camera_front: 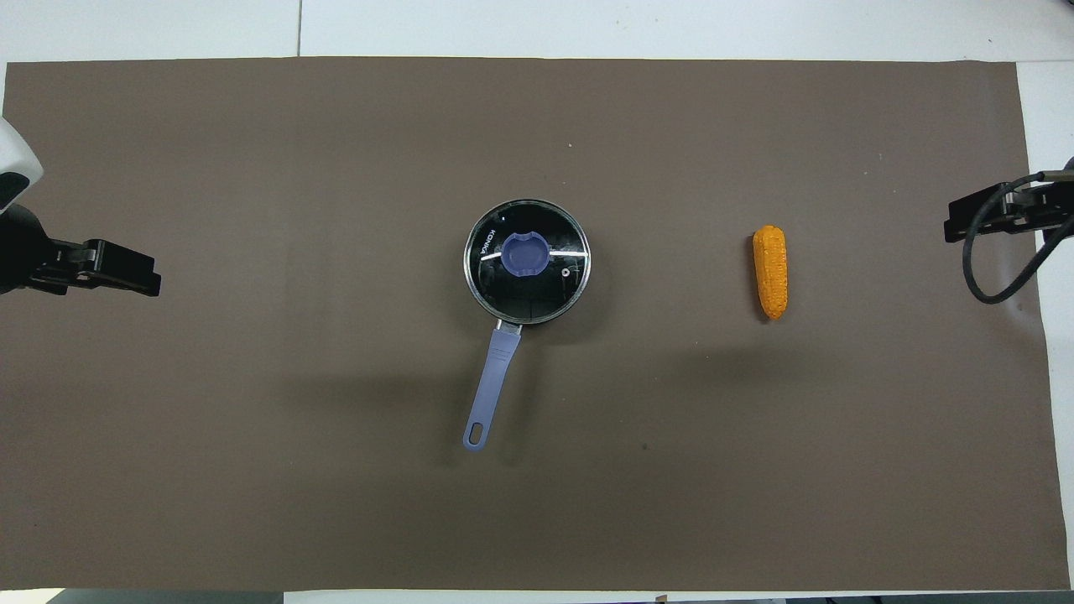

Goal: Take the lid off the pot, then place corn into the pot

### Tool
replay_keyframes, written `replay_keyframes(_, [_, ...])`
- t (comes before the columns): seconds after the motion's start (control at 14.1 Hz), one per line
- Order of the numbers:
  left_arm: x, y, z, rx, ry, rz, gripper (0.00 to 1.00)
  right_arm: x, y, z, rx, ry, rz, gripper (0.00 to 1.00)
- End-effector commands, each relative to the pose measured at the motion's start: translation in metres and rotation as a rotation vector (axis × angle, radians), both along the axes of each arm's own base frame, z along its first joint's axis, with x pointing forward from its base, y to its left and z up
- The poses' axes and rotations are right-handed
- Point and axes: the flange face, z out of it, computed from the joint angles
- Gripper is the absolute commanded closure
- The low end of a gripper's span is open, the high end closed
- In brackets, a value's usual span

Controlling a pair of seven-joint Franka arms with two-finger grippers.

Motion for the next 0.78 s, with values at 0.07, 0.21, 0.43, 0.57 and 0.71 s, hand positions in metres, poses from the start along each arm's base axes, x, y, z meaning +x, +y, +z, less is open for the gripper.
replay_keyframes(0.07, [-0.009,0.002,0.000,0.018,0.007,-0.003,0.00,-0.002,-0.003,0.002,0.025,-0.009,-0.006,0.00])
replay_keyframes(0.21, [-0.009,0.002,0.000,0.019,0.007,-0.003,0.00,-0.001,-0.002,0.000,0.068,-0.012,-0.059,0.00])
replay_keyframes(0.43, [-0.008,0.001,0.001,0.018,0.001,-0.005,0.00,-0.001,-0.010,-0.001,0.072,-0.019,-0.081,0.00])
replay_keyframes(0.57, [-0.008,0.003,0.001,0.019,0.001,0.000,0.00,0.000,-0.004,-0.020,0.070,-0.036,-0.160,0.00])
replay_keyframes(0.71, [-0.009,0.004,0.000,0.018,0.007,0.001,0.00,0.006,0.018,-0.049,0.072,-0.039,-0.188,0.00])
